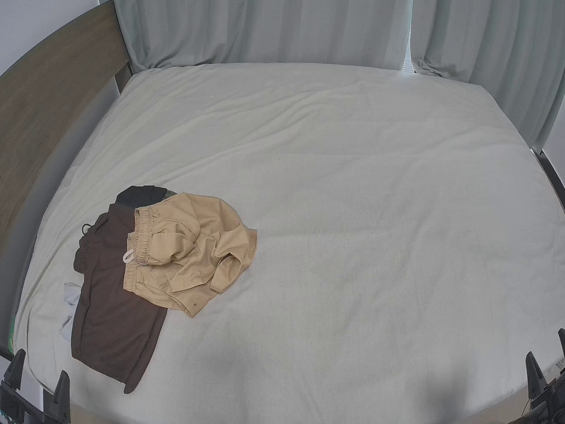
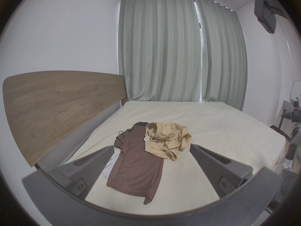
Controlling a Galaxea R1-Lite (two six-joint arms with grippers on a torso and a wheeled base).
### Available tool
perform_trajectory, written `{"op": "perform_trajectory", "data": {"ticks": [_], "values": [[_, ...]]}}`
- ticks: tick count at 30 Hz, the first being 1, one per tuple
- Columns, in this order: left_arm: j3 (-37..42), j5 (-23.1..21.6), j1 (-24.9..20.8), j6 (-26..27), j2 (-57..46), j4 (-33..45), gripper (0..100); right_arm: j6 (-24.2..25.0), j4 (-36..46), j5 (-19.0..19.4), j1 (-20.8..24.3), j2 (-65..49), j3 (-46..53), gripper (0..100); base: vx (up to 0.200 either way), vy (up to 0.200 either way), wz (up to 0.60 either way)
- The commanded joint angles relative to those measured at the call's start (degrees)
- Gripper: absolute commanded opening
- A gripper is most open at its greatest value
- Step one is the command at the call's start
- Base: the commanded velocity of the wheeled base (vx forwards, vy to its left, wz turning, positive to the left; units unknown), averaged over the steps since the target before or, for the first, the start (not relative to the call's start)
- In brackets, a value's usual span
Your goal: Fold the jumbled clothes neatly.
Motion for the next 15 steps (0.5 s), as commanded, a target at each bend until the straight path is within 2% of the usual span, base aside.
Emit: {"op": "perform_trajectory", "data": {"ticks": [1,15], "values": [[1.01,0.11,0.05,-0.09,-0.75,0.0,100,-0.01,0.0,0.02,0.09,-0.66,0.92,100,0.0,0.0,0.0],[1.01,-0.24,0.05,-0.7,-0.84,-0.18,100,-0.1,0.0,0.02,0.09,-0.66,1.01,100,0.0,0.0,0.0]]}}
